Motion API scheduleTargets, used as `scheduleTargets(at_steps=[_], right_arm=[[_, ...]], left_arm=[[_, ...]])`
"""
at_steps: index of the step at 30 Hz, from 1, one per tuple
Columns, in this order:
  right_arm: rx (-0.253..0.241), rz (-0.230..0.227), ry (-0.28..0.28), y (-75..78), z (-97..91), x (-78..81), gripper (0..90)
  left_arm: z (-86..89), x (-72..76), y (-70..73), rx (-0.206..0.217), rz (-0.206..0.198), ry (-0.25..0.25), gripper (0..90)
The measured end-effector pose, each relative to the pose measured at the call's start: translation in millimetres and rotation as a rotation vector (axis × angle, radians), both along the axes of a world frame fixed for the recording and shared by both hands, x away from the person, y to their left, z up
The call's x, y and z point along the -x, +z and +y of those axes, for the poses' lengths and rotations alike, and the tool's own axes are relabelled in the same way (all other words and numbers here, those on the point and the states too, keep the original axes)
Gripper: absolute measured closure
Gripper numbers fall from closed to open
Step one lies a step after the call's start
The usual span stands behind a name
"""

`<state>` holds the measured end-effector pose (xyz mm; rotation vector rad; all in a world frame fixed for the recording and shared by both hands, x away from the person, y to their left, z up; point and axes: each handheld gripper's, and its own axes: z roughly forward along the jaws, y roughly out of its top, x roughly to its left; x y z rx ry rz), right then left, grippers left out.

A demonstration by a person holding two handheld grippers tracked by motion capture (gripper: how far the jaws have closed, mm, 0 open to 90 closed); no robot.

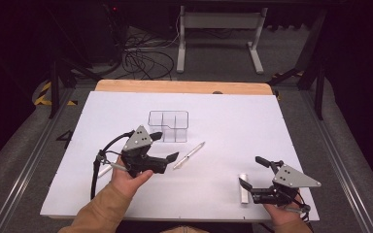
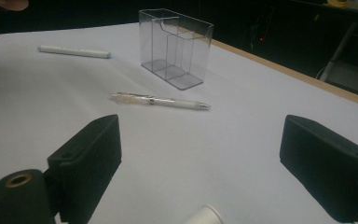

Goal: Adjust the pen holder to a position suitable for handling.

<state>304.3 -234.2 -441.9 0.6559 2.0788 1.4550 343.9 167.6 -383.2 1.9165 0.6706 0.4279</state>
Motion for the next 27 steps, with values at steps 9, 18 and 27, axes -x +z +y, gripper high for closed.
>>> scheduleTargets(at_steps=[9, 18, 27], right_arm=[[0.001, -0.001, 0.003, -0.4, -0.2, -0.5, 13.0], [0.000, -0.001, 0.012, -0.4, -0.3, -0.3, 12.8], [0.002, -0.002, 0.018, -0.6, -0.2, -0.1, 12.7]], left_arm=[[-14.2, -9.6, 0.0, -0.019, 0.043, -0.005, 23.2], [-32.2, -28.4, -7.2, -0.095, 0.112, 0.011, 26.2], [-44.0, -43.8, -18.6, -0.123, 0.177, 0.027, 28.9]])
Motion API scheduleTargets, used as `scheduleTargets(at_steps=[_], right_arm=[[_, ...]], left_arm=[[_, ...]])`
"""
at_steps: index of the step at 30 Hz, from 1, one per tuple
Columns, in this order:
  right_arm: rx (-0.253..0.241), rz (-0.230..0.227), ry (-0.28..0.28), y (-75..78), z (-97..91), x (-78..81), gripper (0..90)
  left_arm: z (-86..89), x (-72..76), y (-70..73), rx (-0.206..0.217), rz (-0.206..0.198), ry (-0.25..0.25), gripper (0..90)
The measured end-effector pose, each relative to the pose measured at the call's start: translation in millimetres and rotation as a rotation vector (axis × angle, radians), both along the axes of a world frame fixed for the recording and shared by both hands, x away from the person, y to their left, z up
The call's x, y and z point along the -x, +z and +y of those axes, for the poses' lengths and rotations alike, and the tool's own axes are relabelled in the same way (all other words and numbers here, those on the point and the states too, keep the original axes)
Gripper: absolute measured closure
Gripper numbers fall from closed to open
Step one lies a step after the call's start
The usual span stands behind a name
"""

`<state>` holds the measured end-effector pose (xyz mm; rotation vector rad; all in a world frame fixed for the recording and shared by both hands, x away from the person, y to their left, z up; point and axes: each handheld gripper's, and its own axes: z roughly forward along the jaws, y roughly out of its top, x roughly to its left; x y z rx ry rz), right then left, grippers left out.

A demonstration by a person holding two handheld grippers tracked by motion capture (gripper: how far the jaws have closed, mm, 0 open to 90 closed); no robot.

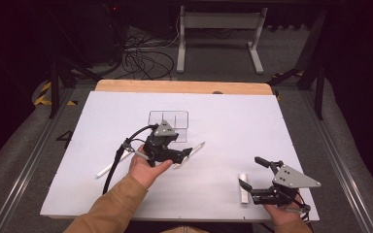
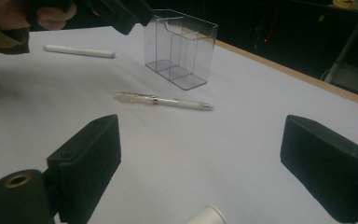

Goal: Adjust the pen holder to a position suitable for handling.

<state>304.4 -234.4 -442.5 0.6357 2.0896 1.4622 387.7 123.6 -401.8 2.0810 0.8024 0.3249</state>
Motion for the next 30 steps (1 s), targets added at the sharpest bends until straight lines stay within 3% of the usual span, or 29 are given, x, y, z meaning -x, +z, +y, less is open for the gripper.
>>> scheduleTargets(at_steps=[9, 12, 14, 15, 21, 26, 30], right_arm=[[-0.016, 0.007, 0.022, -0.1, -0.4, 0.1, 11.3], [-0.015, 0.007, 0.021, -0.2, -0.2, 0.0, 11.3], [-0.012, 0.004, 0.018, -0.3, -0.2, -0.3, 11.3], [-0.012, 0.005, 0.019, -0.3, -0.3, -0.4, 11.3], [-0.013, 0.008, 0.019, -0.6, -0.4, -0.7, 11.3], [-0.009, 0.009, 0.018, -0.8, -0.1, -0.8, 11.3], [-0.006, 0.011, 0.017, -0.9, -0.1, -0.8, 11.4]], left_arm=[[-15.9, -15.3, -13.8, -0.090, 0.032, 0.008, 31.7], [-18.3, -18.3, -16.3, -0.100, 0.043, 0.009, 31.8], [-20.0, -21.9, -18.4, -0.107, 0.060, 0.007, 31.8], [-21.2, -26.2, -21.0, -0.099, 0.089, 0.006, 31.8], [-24.4, -35.7, -27.8, -0.107, 0.125, 0.018, 33.1], [-28.7, -39.9, -31.2, -0.125, 0.139, 0.033, 36.3], [-32.7, -41.1, -32.2, -0.151, 0.128, 0.043, 36.9]])
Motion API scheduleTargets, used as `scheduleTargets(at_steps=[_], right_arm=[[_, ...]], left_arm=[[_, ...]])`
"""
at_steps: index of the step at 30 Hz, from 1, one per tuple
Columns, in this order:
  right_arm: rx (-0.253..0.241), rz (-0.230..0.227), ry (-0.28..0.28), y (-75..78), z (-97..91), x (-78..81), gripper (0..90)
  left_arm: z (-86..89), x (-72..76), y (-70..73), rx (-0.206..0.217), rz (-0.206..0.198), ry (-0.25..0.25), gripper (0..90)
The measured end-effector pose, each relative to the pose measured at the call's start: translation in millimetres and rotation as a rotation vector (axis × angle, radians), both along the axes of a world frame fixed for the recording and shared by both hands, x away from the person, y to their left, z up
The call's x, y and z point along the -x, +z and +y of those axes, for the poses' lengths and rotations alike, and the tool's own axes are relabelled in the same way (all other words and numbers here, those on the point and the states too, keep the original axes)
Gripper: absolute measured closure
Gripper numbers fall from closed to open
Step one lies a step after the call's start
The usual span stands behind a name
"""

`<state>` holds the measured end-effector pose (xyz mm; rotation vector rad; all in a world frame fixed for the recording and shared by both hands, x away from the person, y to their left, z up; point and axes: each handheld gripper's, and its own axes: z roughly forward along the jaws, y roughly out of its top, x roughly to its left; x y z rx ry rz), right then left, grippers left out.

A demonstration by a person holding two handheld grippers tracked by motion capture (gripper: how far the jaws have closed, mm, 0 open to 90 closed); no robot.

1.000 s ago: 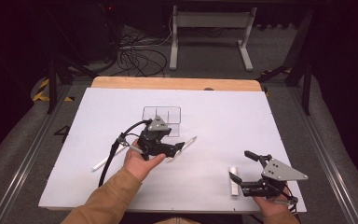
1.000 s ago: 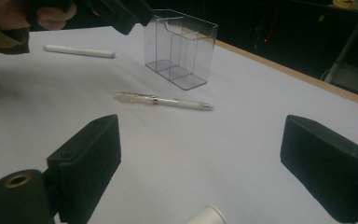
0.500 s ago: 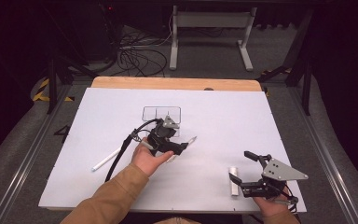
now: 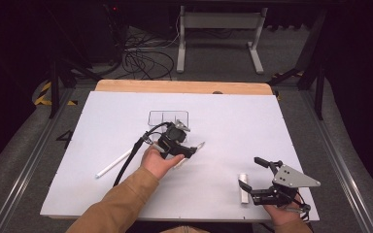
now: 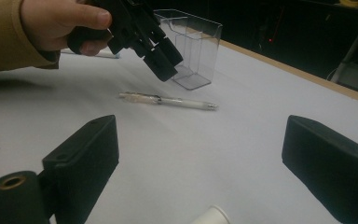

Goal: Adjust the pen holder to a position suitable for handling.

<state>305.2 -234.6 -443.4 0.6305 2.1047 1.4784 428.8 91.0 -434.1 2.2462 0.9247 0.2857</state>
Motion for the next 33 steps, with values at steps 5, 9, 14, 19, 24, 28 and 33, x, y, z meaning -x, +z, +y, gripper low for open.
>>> scheduleTargets(at_steps=[5, 9, 14, 19, 24, 28, 33], right_arm=[[0.003, -0.001, 0.002, -0.3, 0.0, -0.1, 11.5], [0.004, -0.001, 0.006, -0.6, 0.2, -0.2, 11.5], [0.007, -0.001, 0.009, -0.9, 0.3, -0.5, 11.4], [0.009, -0.002, 0.010, -1.1, 0.5, -0.6, 11.5], [0.011, -0.004, 0.010, -1.1, 0.6, -0.6, 11.5], [0.010, 0.001, 0.010, -1.2, 0.4, -0.4, 11.5], [0.012, -0.001, 0.010, -1.3, 0.3, -0.4, 11.5]], left_arm=[[-6.9, -1.9, -2.4, -0.032, 0.001, -0.006, 38.8], [-13.1, -4.6, -5.2, -0.064, 0.009, -0.006, 41.5], [-18.8, -10.2, -8.7, -0.083, 0.038, 0.003, 44.4], [-24.1, -15.1, -12.7, -0.117, 0.041, 0.012, 47.1], [-30.7, -17.4, -15.2, -0.141, 0.037, 0.013, 49.7], [-35.1, -17.6, -16.4, -0.162, 0.048, 0.007, 52.6], [-40.8, -19.2, -19.8, -0.198, 0.050, 0.012, 58.4]])
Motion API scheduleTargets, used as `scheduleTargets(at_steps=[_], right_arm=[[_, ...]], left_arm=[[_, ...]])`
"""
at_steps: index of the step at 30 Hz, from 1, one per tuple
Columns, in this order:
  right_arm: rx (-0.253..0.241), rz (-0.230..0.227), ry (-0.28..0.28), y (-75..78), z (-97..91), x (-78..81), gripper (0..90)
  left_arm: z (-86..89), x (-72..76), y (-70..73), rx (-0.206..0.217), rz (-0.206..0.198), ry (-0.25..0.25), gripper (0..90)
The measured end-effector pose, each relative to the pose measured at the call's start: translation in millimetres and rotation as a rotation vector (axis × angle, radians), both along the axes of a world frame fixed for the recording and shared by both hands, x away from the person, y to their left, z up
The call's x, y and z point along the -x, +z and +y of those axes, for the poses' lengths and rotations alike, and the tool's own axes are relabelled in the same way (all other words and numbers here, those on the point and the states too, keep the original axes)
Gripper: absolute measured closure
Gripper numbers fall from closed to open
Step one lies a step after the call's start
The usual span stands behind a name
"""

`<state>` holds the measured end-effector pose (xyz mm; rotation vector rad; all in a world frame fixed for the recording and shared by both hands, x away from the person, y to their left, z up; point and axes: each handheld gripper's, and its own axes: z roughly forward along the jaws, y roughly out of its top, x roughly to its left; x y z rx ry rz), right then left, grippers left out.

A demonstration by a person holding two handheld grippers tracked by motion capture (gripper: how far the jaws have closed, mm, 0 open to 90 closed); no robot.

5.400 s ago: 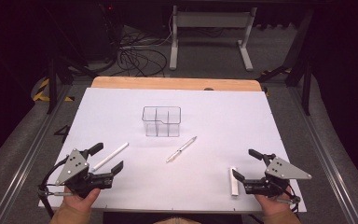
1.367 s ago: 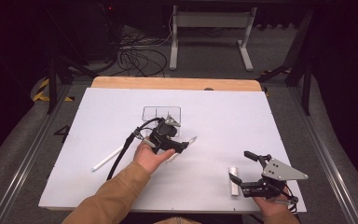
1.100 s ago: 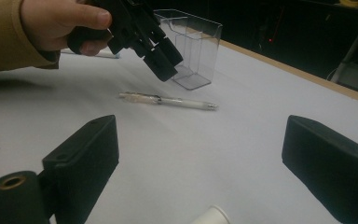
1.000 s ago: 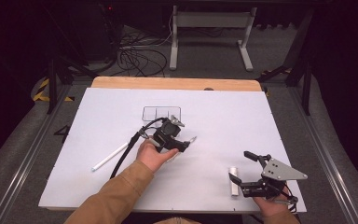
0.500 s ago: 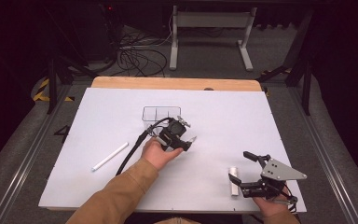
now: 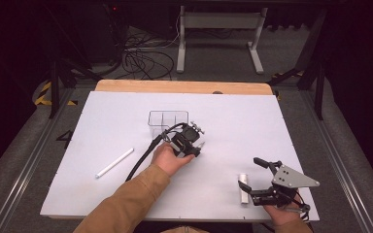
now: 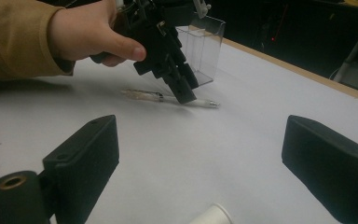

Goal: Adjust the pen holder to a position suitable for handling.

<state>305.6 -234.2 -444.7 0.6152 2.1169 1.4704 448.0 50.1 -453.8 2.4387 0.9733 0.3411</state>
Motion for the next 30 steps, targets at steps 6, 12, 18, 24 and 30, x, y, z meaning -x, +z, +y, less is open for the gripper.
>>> scheduleTargets(at_steps=[6, 12, 18, 24, 30], right_arm=[[0.002, 0.000, 0.000, -0.2, 0.1, -0.1, 11.5], [0.006, -0.002, 0.001, -0.4, 0.8, -0.1, 11.6], [0.007, -0.002, 0.000, -0.5, 0.7, -0.1, 11.6], [0.011, -0.003, 0.001, -0.6, 0.7, -0.4, 11.6], [0.011, -0.001, 0.001, -0.7, 1.1, -0.3, 11.6]], left_arm=[[-1.7, -1.3, -3.1, -0.016, 0.015, -0.003, 65.8], [-3.3, -1.2, -2.5, -0.008, 0.036, -0.012, 74.3], [-4.0, -1.6, -2.1, -0.006, 0.045, -0.007, 78.6], [-3.2, -2.1, -1.0, -0.007, 0.053, -0.012, 79.1], [-1.9, 1.4, 5.9, 0.017, 0.031, -0.026, 79.2]])
